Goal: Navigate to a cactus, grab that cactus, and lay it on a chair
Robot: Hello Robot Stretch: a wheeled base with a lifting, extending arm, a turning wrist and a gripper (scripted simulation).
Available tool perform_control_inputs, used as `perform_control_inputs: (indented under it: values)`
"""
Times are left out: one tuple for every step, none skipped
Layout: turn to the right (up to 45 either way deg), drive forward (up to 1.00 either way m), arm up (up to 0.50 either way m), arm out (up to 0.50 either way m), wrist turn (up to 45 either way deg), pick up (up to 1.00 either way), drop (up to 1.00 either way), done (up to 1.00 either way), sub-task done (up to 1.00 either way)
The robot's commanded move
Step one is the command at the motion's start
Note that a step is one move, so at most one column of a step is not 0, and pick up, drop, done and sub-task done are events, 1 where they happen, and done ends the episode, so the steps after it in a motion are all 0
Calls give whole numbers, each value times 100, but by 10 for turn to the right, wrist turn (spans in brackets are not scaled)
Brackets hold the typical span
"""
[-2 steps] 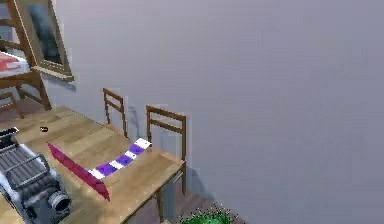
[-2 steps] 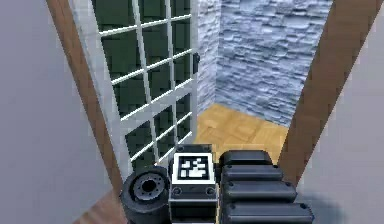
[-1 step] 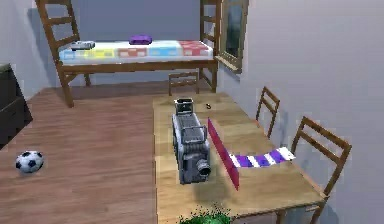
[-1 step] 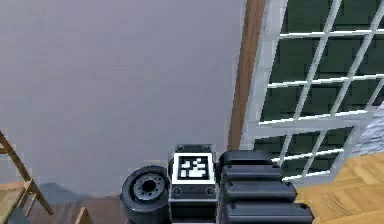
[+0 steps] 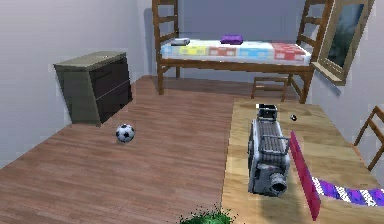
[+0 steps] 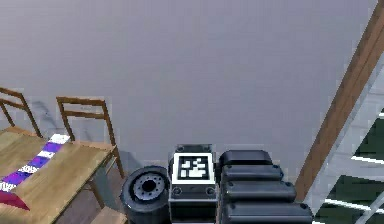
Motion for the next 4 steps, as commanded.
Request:
perform_control_inputs:
  values:
    - [0, 0, 0, 28, 0, 0, 0, 0, 0]
    - [0, 0, 0, 0, 390, 0, 0, 0, 0]
    - [0, 0, -40, 0, 0, 0, 0, 0, 0]
    - [0, 0, -50, 0, 0, 0, 0, 0, 0]
